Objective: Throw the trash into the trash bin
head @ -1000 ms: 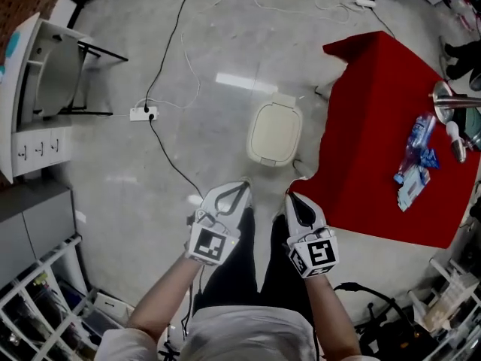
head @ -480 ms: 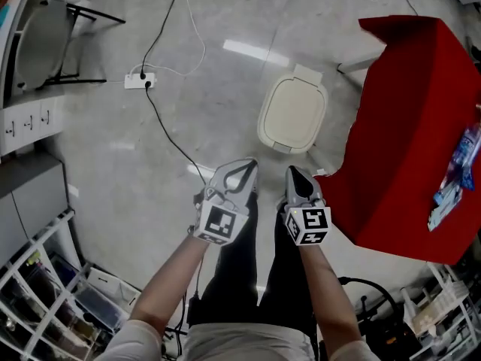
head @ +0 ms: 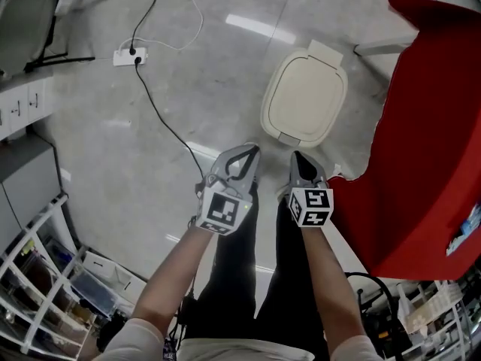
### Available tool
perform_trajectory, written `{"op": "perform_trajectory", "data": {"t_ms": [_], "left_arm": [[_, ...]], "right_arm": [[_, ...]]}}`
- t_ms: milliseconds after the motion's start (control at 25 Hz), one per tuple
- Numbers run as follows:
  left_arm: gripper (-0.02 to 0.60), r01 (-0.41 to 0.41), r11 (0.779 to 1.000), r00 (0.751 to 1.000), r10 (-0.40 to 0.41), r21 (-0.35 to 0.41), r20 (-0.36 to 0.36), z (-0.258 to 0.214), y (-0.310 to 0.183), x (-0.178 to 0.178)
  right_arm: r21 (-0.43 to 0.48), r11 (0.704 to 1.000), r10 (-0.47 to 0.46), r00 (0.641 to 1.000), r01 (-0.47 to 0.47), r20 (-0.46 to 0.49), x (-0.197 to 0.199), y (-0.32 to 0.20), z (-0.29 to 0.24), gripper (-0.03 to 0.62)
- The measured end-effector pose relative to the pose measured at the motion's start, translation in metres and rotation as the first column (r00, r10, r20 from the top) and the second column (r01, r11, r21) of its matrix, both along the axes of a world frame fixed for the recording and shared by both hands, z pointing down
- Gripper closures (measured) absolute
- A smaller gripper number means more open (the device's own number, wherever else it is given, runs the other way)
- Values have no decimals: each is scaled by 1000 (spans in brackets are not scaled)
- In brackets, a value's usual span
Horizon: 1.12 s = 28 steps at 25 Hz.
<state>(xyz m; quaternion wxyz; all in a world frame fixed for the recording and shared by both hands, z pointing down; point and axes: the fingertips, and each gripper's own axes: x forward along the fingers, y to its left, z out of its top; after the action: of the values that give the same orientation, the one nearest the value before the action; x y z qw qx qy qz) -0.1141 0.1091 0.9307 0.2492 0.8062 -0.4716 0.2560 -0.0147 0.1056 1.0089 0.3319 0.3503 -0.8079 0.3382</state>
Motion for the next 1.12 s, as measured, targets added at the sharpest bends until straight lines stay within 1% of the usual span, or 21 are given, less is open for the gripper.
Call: {"op": "perform_trajectory", "data": {"t_ms": [120,320,520,680,800,880,1000,1120], "left_arm": [[577,2,1000,1000,-2,4,2,9,-5,-1],[577,8,1000,1000,-8,-9,6,28,-2,0],[577,23,1000,1000,-23,-14,0,33,0,-3],[577,26,1000,1000,-26,-17,-4,34,3,-4],[577,27,1000,1000,-27,-15,-7,31,5,-3],[577,24,1000,1000,-24,-12,-6,26,6,-3],[577,21,1000,1000,-21,-5,0,15,8,-3],[577,23,1000,1000,-23,1,5,-3,8,-3]], "right_arm": [[-22,1000,-6,1000,6,-10,0,1,20,597],[-65,997,-33,999,30,-44,-4,4,51,597],[-95,995,-56,990,43,-131,-4,5,71,595],[-113,994,-34,981,12,-191,-5,7,75,592],[-127,992,-10,981,-15,-193,-4,6,74,592],[-128,991,3,985,-25,-172,-4,3,71,592],[-114,993,5,988,-23,-153,-3,-1,60,592],[-83,996,23,990,-35,-139,1,-6,35,592]]}}
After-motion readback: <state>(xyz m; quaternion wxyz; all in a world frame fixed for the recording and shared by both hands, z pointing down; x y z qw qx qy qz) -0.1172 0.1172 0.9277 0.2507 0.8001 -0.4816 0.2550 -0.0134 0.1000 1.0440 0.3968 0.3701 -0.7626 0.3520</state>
